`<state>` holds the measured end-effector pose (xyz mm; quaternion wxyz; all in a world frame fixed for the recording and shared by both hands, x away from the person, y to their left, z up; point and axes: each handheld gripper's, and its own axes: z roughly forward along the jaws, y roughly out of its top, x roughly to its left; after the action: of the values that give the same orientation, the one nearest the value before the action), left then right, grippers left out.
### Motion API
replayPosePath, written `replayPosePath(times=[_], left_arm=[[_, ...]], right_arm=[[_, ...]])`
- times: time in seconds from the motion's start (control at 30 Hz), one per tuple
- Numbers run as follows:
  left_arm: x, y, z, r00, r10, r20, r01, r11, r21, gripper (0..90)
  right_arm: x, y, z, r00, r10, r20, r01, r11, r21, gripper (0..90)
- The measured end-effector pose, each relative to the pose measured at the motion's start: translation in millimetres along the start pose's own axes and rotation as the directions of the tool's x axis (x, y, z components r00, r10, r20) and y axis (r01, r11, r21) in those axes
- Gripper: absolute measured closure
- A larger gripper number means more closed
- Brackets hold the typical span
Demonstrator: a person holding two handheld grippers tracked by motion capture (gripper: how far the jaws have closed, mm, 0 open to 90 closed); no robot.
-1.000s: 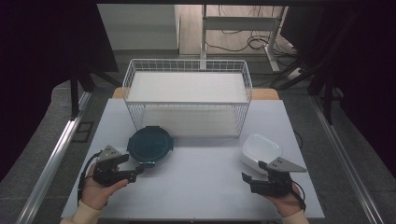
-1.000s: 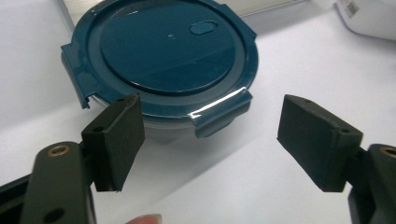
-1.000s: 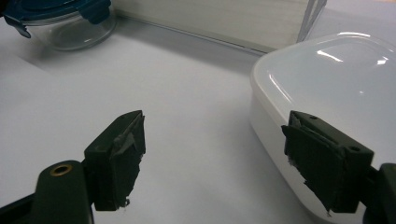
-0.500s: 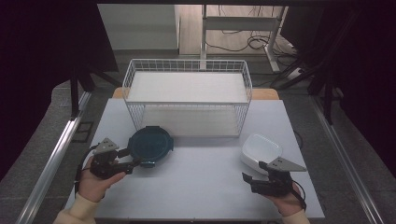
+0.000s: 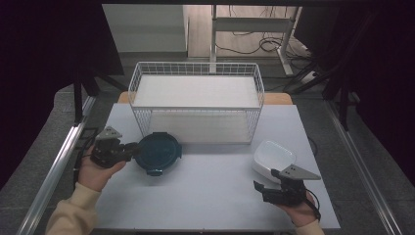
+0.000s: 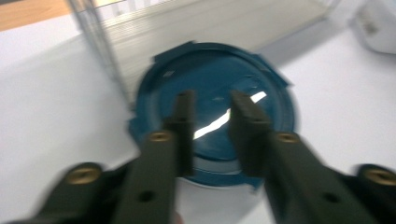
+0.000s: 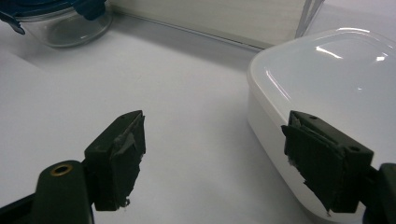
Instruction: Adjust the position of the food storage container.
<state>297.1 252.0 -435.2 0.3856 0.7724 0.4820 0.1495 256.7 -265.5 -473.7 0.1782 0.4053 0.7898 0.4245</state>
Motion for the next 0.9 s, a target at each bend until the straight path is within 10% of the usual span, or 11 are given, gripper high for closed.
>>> replayPosePath(times=[0.37, 0.9], left_arm=[[52.7, 13.6, 49.1, 0.9976, -0.050, -0.047, 0.055, 0.9937, 0.097, 90.0], [49.3, 9.2, 73.7, 0.9941, 0.070, -0.083, -0.054, 0.9810, 0.187, 90.0]], right_arm=[[1.0, -1.0, 2.3, 1.0000, -0.008, 0.003, 0.008, 0.9999, 0.009, 20.4], [-5.0, -2.5, 3.8, 0.9991, 0.032, 0.029, -0.032, 0.9994, 0.014, 20.5]])
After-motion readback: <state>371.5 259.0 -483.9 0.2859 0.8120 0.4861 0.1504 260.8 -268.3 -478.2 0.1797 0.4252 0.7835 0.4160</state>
